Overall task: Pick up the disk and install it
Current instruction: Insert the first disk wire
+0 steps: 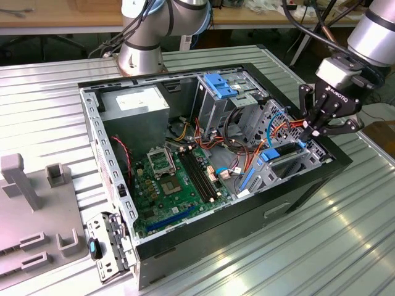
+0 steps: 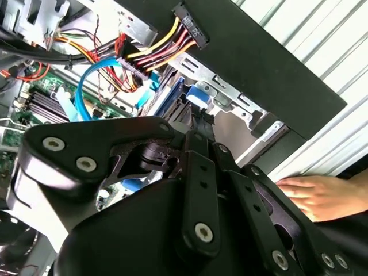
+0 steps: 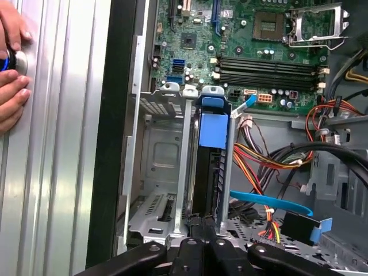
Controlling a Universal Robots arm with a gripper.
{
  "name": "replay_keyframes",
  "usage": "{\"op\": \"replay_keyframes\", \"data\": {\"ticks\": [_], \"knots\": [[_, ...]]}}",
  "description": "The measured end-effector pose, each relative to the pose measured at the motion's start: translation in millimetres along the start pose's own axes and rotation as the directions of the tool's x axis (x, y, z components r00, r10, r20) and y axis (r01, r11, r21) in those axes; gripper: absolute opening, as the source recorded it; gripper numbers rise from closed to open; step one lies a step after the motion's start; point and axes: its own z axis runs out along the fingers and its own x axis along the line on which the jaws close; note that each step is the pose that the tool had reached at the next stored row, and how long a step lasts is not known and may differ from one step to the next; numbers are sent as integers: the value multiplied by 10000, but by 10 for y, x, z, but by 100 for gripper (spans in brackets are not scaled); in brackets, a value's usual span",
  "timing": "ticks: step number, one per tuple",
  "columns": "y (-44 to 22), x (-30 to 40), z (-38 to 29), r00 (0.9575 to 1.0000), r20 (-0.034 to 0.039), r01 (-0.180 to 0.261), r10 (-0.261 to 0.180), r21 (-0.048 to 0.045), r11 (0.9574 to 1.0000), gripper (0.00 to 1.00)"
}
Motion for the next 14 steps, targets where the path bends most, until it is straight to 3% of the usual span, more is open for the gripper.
{"op": "replay_keyframes", "data": {"ticks": [4, 5, 8, 11, 14], "knots": [[-48, 5, -4, 9979, -15, 646, -646, 13, 9979, 11], [-66, 6, -6, 9974, -17, 724, -724, 14, 9974, 18], [-105, 9, -23, 9955, -16, 948, -948, -12, 9955, 19], [-143, 10, -66, 9926, -8, 1211, -1212, -77, 9926, 33], [-196, 8, -69, 9911, -8, 1328, -1328, -86, 9911, 33]]}}
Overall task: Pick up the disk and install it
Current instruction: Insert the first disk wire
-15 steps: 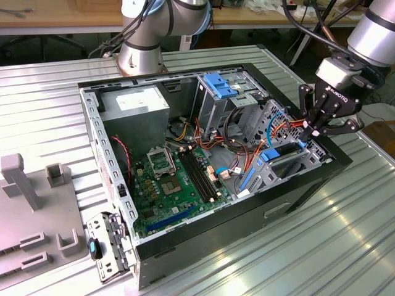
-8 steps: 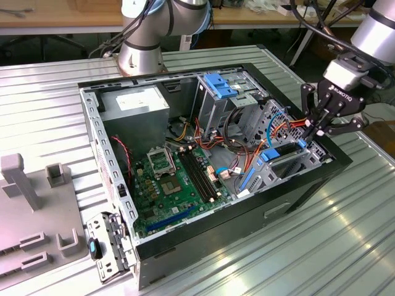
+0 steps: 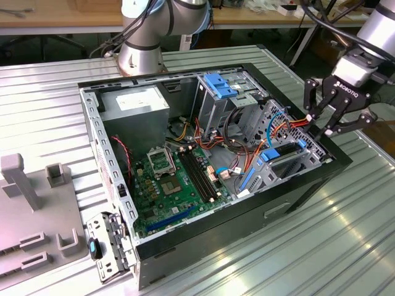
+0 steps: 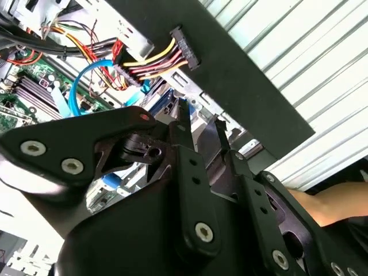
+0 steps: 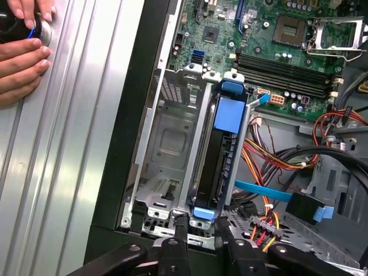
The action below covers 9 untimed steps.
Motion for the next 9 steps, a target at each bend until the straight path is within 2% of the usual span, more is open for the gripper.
{"op": "replay_keyframes", "data": {"ticks": [2, 5, 6, 8, 9], "knots": [[-13, 2, 0, 9999, -3, 166, -166, -1, 9999, 33], [-16, 3, 0, 9968, -24, 796, -796, 9, 9968, 33], [-17, 3, 1, 9932, -35, 1160, -1160, 16, 9933, 33], [-18, 3, 0, 9883, -50, 1527, -1527, 22, 9883, 33], [-19, 3, 0, 9833, -60, 1819, -1818, 26, 9833, 33]]}}
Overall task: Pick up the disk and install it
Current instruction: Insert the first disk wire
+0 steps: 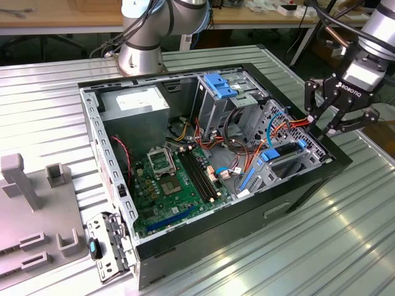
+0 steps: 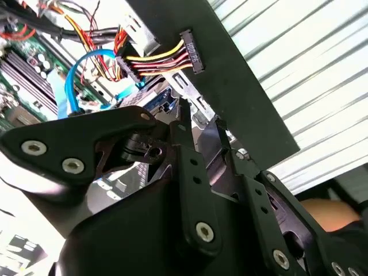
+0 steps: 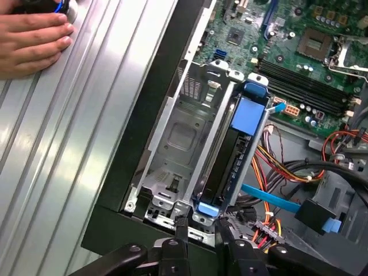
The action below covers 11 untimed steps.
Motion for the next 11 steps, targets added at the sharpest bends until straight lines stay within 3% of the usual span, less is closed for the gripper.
{"op": "replay_keyframes", "data": {"ticks": [3, 8, 11], "knots": [[-22, -12, -55, 9999, 13, 153, -153, -44, 9999, 33], [-86, -46, -74, 9998, 10, 173, -173, -94, 9998, 33], [-123, -39, -75, 9991, 6, 431, -431, -98, 9990, 34]]}}
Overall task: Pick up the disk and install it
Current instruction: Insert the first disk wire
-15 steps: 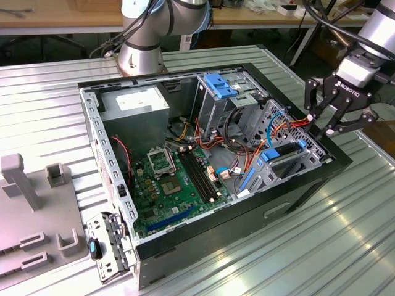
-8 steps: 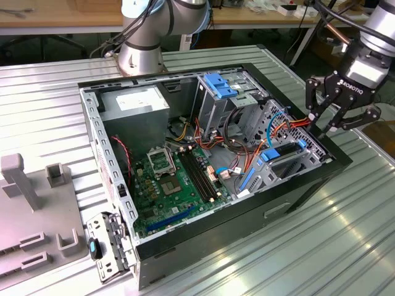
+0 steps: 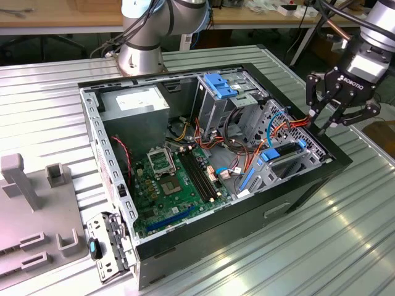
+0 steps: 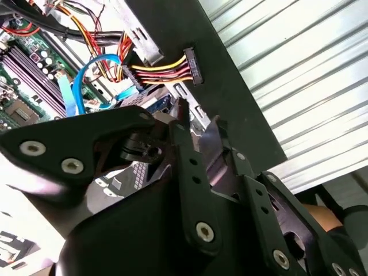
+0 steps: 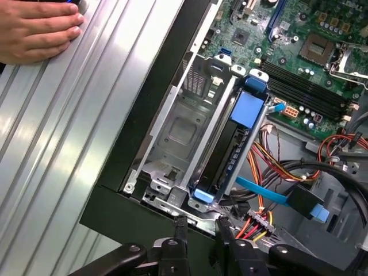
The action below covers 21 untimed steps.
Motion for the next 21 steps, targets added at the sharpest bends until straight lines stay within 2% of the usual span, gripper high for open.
{"op": "replay_keyframes", "data": {"ticks": [4, 6, 7, 8, 9, 10, 11, 12, 13, 14, 15, 17, 18, 19, 20, 21], "knots": [[-50, 20, -2, 9991, -20, 420, -420, 7, 9991, 58], [-51, 21, 4, 9921, -56, 1254, -1254, 21, 9921, 58], [-51, 21, 8, 9855, -78, 1695, -1695, 26, 9855, 58], [-52, 20, 11, 9803, -91, 1971, -1971, 29, 9804, 58], [-54, 17, 16, 9728, -107, 2316, -2316, 32, 9728, 58], [-60, 4, 19, 9670, -119, 2546, -2545, 34, 9670, 58], [-66, -10, 24, 9582, -134, 2860, -2859, 36, 9582, 50], [-71, -19, 28, 9514, -144, 3076, -3075, 38, 9515, 50], [-77, -31, 31, 9312, -172, 3642, -3641, 41, 9313, 43], [-82, -41, 34, 9248, -180, 3802, -3801, 42, 9249, 43], [-97, -72, 38, 9211, -183, 3891, -3890, 44, 9212, 43], [-115, -109, 41, 9192, -175, 3936, -3935, 56, 9193, 43], [-118, -114, 44, 9161, -175, 4008, -4006, 61, 9162, 43], [-119, -114, 47, 9102, -181, 4140, -4139, 61, 9102, 43], [-119, -114, 49, 9002, -192, 4353, -4351, 61, 9003, 43], [-119, -115, 52, 8835, -210, 4681, -4679, 60, 8837, 43]]}}
